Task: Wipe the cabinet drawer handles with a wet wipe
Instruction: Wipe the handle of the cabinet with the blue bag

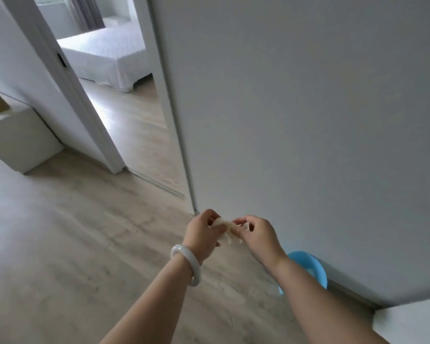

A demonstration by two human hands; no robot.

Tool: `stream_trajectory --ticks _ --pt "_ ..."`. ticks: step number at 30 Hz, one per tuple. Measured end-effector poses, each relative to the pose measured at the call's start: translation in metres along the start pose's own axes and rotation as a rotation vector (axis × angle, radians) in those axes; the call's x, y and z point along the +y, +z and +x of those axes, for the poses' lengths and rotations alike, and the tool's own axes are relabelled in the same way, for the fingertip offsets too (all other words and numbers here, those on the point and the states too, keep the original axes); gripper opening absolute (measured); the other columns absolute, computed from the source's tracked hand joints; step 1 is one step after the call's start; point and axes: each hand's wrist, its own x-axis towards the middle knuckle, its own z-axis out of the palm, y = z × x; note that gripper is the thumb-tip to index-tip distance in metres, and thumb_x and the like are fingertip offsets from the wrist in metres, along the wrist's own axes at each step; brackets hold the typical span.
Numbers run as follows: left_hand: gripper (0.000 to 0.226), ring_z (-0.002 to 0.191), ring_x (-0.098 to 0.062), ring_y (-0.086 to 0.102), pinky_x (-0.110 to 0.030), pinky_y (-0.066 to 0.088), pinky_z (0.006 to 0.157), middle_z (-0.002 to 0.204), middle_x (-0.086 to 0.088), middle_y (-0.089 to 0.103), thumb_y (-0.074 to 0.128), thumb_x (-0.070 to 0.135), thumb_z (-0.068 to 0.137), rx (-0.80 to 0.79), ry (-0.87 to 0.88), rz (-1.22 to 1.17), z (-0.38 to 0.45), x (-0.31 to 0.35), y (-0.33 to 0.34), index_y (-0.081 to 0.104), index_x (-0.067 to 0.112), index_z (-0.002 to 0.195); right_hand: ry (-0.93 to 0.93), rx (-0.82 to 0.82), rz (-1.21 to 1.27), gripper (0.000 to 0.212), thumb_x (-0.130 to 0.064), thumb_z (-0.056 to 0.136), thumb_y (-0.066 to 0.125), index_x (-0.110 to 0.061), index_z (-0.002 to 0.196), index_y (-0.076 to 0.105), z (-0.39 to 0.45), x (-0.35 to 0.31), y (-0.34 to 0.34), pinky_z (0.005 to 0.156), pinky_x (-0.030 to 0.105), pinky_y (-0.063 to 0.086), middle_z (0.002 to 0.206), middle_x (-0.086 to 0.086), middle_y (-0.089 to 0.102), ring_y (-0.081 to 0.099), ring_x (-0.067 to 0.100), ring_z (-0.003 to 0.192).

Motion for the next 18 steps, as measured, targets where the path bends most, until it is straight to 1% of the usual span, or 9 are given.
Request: stream_trajectory --ticks 1,2,3,5,7,9,12,14,18 --pt "0.015 0.067 -0.016 0.059 -0.024 0.053 0.051 0.079 -0.003 0.061 0.065 0.006 0.087 0.01 0.004 0.008 0.001 -0.008 -0.024 0.058 0.017 0.082 -0.005 -0.002 -0.033 0.009 -0.024 0.084 0.072 -0.016 0.088 0.071 0.003 -0.012 0.022 0.053 0.018 0.036 0.063 -0.006 0.055 0.049 0.009 0.06" --pt "0.014 0.064 -0.014 0.058 -0.023 0.051 0.05 0.077 -0.002 0.061 0.064 0.006 0.087 0.022 0.009 0.019 0.002 -0.017 -0.048 0.058 0.018 0.082 -0.007 -0.006 -0.053 0.008 -0.023 0.083 0.073 -0.016 0.085 0.07 0.006 -0.024 0.045 0.051 0.016 0.035 0.062 -0.006 0.054 0.049 0.009 0.06" --pt "0.014 0.06 -0.012 0.056 -0.024 0.049 0.051 0.075 0.0 0.062 0.064 0.008 0.086 0.037 0.017 0.04 0.003 -0.027 -0.072 0.059 0.02 0.082 -0.01 -0.014 -0.068 0.007 -0.022 0.083 0.072 -0.015 0.084 0.069 0.01 -0.036 0.067 0.049 0.013 0.033 0.061 -0.006 0.053 0.048 0.008 0.059" --pt "0.012 0.055 -0.007 0.052 -0.023 0.043 0.053 0.07 0.004 0.062 0.065 0.009 0.086 0.071 0.019 0.082 0.007 -0.047 -0.12 0.062 0.02 0.083 -0.026 -0.032 -0.092 0.007 -0.021 0.084 0.072 -0.014 0.082 0.069 0.017 -0.06 0.112 0.047 0.015 0.033 0.058 -0.006 0.049 0.044 0.007 0.055" --pt "0.01 0.055 -0.006 0.05 -0.017 0.038 0.05 0.068 0.006 0.06 0.065 0.008 0.086 0.115 -0.004 0.074 0.01 -0.067 -0.168 0.067 0.018 0.087 -0.045 -0.046 -0.109 0.007 -0.02 0.083 0.072 -0.014 0.081 0.069 0.025 -0.086 0.157 0.046 0.016 0.032 0.053 -0.009 0.044 0.04 0.005 0.051" --pt "0.012 0.059 -0.008 0.052 -0.014 0.037 0.049 0.069 0.007 0.06 0.065 0.008 0.086 0.163 -0.04 0.044 0.013 -0.086 -0.211 0.069 0.019 0.088 -0.061 -0.073 -0.119 0.007 -0.019 0.083 0.072 -0.016 0.079 0.068 0.032 -0.11 0.199 0.045 0.014 0.032 0.05 -0.01 0.04 0.037 0.003 0.048" --pt "0.013 0.065 -0.013 0.055 -0.022 0.042 0.055 0.072 0.004 0.062 0.065 0.008 0.086 0.236 -0.111 -0.021 0.019 -0.114 -0.266 0.069 0.019 0.088 -0.09 -0.142 -0.122 0.011 -0.019 0.085 0.071 -0.017 0.076 0.065 0.042 -0.141 0.256 0.043 0.013 0.031 0.05 -0.01 0.04 0.037 0.004 0.048" --pt "0.01 0.064 -0.015 0.055 -0.025 0.043 0.058 0.071 0.003 0.062 0.066 0.008 0.085 0.298 -0.153 -0.076 0.028 -0.131 -0.299 0.069 0.017 0.088 -0.103 -0.198 -0.131 0.012 -0.021 0.086 0.07 -0.017 0.076 0.064 0.054 -0.16 0.292 0.043 0.014 0.029 0.052 -0.009 0.04 0.037 0.005 0.049" --pt "0.008 0.053 -0.012 0.051 -0.024 0.039 0.051 0.064 0.001 0.06 0.071 0.007 0.081 0.455 -0.243 -0.205 0.054 -0.166 -0.359 0.067 0.015 0.08 -0.151 -0.289 -0.164 0.01 -0.023 0.084 0.072 -0.018 0.076 0.067 0.092 -0.191 0.363 0.044 0.015 0.03 0.052 -0.01 0.04 0.037 0.004 0.049"
